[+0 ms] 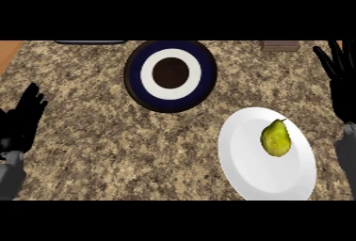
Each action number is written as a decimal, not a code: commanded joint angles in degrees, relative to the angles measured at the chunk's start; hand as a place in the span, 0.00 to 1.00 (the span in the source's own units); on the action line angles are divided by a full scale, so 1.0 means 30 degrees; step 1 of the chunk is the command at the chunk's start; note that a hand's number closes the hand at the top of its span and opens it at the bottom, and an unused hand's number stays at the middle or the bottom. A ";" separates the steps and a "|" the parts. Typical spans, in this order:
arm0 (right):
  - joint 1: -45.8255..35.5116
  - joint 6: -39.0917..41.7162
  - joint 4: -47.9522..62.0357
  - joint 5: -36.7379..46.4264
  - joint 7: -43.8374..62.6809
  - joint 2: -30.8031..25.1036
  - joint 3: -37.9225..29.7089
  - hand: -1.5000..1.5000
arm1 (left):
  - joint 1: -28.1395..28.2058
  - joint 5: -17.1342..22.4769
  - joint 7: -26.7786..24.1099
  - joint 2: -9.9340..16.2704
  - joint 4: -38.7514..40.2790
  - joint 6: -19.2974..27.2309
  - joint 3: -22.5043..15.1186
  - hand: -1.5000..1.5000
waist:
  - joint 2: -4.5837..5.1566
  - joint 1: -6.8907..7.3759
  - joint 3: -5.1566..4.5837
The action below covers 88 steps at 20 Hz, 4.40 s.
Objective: Pick the pear from the plate and place it in the plate
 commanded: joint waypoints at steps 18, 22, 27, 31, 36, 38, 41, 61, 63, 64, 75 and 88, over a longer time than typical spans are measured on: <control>0.9267 -0.7633 -0.2148 0.0623 -1.8680 0.8150 0.3041 0.00 | 0.2260 -0.2477 -0.5985 -0.2093 -0.0972 -0.2993 -0.2677 0.50 | -0.0099 -0.0217 0.0007; 1.1011 -0.8432 -0.1699 -0.1470 -2.0994 0.8177 0.3811 0.00 | 0.3407 -0.2834 -0.6490 -0.2187 -0.1308 -0.3054 -0.2511 0.50 | -0.0122 -0.0086 0.0003; 1.4982 -0.9318 -0.4368 0.2144 -1.6518 0.6957 0.4851 0.00 | 0.2722 -0.3013 -0.6613 -0.2251 -0.0580 -0.3221 -0.2053 0.50 | -0.0133 -0.0270 -0.0043; 1.6007 -1.0668 -0.3822 0.4341 -1.3647 0.4594 0.5706 0.00 | 0.2626 -0.3193 -0.6474 -0.2580 -0.0677 -0.3109 -0.2304 0.50 | -0.0085 -0.0112 -0.0064; 1.5399 -1.1244 -0.5270 0.6026 -0.8114 0.1606 0.6685 0.00 | 0.1957 -0.3456 -0.6350 -0.3025 0.0077 -0.3481 -0.2295 0.50 | -0.0066 -0.0057 -0.0050; 1.4897 -1.1117 -0.6538 0.6132 -0.5766 0.0756 0.6612 0.00 | 0.2674 -0.3652 -0.6213 -0.2912 -0.0775 -0.3542 -0.2239 0.50 | -0.0090 0.0001 -0.0039; 1.4746 -1.1487 -0.5586 0.7508 -0.4534 0.0911 0.7722 0.00 | 0.2637 -0.3792 -0.6531 -0.3425 -0.0470 -0.3589 -0.2030 0.50 | -0.0087 -0.0026 -0.0033; 0.8549 -0.8257 -0.0645 1.1510 0.2587 0.1662 0.5838 0.00 | 0.2729 -0.5297 -0.5177 -0.4137 -0.1403 -0.5550 0.0263 0.50 | -0.0097 -0.0029 -0.0019; 0.9191 -0.9012 -0.1181 1.2454 0.3393 0.2033 0.6217 0.00 | 0.3237 -0.4513 -0.4516 -0.3334 -0.2436 -0.6246 0.1164 0.50 | -0.0112 -0.0021 -0.0020; 0.9220 -0.8527 -0.1148 1.2729 0.3357 0.2268 0.5859 0.00 | 0.2858 -0.6228 -0.5349 -0.5192 -0.1273 -0.5050 0.0072 0.50 | -0.0103 -0.0085 -0.0021; 0.6435 -0.6297 0.3794 1.2240 -0.1508 0.3899 0.4183 1.00 | 0.1860 -0.7051 -0.5409 -0.5375 -0.0193 -0.5507 0.1352 0.50 | -0.0082 -0.0069 -0.0014; 0.1636 0.0179 0.9685 1.6086 -0.0738 -0.1608 0.5211 1.00 | 0.1795 -0.6970 -0.4675 -0.5507 -0.1403 -0.6786 0.1214 0.50 | 0.0210 0.1085 0.0006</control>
